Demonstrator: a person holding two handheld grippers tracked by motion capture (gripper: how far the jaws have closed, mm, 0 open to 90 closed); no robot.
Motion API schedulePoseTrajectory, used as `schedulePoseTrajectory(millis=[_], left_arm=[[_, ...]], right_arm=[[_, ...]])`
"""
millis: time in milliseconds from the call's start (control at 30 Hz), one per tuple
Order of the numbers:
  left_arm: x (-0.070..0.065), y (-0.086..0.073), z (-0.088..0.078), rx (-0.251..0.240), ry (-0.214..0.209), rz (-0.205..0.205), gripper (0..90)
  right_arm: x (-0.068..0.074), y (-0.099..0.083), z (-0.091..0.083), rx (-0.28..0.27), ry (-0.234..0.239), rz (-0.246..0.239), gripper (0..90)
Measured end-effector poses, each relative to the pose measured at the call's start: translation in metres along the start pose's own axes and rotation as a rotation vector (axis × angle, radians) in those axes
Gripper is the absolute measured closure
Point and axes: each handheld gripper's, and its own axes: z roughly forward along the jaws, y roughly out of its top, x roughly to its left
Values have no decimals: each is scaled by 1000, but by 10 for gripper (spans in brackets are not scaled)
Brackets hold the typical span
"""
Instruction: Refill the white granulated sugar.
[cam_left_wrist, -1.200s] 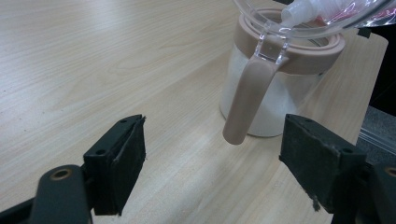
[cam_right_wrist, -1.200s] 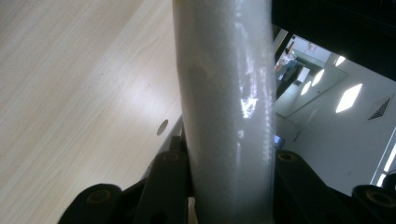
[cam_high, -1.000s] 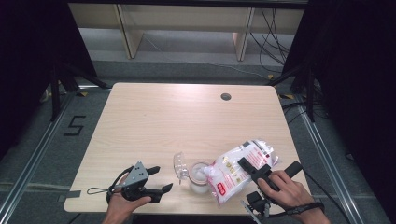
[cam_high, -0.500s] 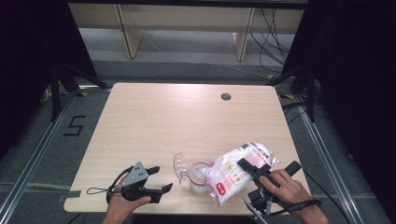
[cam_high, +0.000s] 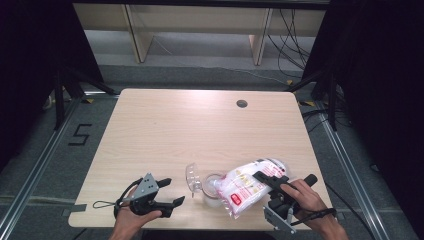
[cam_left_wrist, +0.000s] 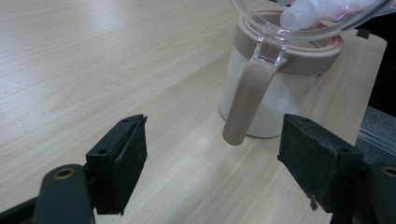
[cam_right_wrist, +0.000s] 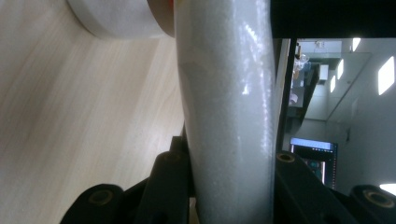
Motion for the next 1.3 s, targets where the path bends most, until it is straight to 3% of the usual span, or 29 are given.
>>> schedulePoseTrajectory(millis=[167,467,500,533,567,600,633,700,733,800,833,867,900,967,1000,1067,1233,1300], left_arm=[[1,0,-1,-3,-1,5,228],[0,0,0,-4,-1,4,220],[0,0,0,-2,0,1,220],[0,0,0,-1,0,2,220],[0,0,0,0,-1,4,220],[0,0,0,-1,0,4,220],[0,0,0,-1,0,4,220],[0,0,0,-1,0,2,220],[0,0,0,0,0,4,220],[0,0,0,-1,0,0,220],[0,0,0,-2,-1,2,220],[0,0,0,-2,-1,3,220],[0,0,0,-1,-1,3,220],[0,0,0,-1,0,-2,220],[0,0,0,-1,0,-1,220],[0,0,0,-1,0,0,220],[0,0,0,2,-1,8,220],[0,0,0,1,-1,5,221]], right_arm=[[4,-4,3,-42,13,95,768],[7,-13,9,-119,10,203,770],[7,-14,10,-125,-2,192,770],[13,-15,8,-100,15,290,771],[11,-17,10,-133,13,255,771],[10,-18,10,-129,-1,252,772],[11,-19,10,-137,8,278,772],[11,-20,12,-151,1,286,773],[14,-20,13,-158,8,330,773],[12,-22,14,-168,0,340,774],[14,-22,14,-173,1,369,774],[12,-23,15,-182,-2,349,775],[15,-24,14,-176,0,406,775],[15,-27,16,-198,2,429,775],[17,-28,16,-204,0,478,775],[16,-32,17,-212,-10,504,776],[19,-41,19,-238,-13,644,777],[19,-43,21,-239,-19,671,778]])
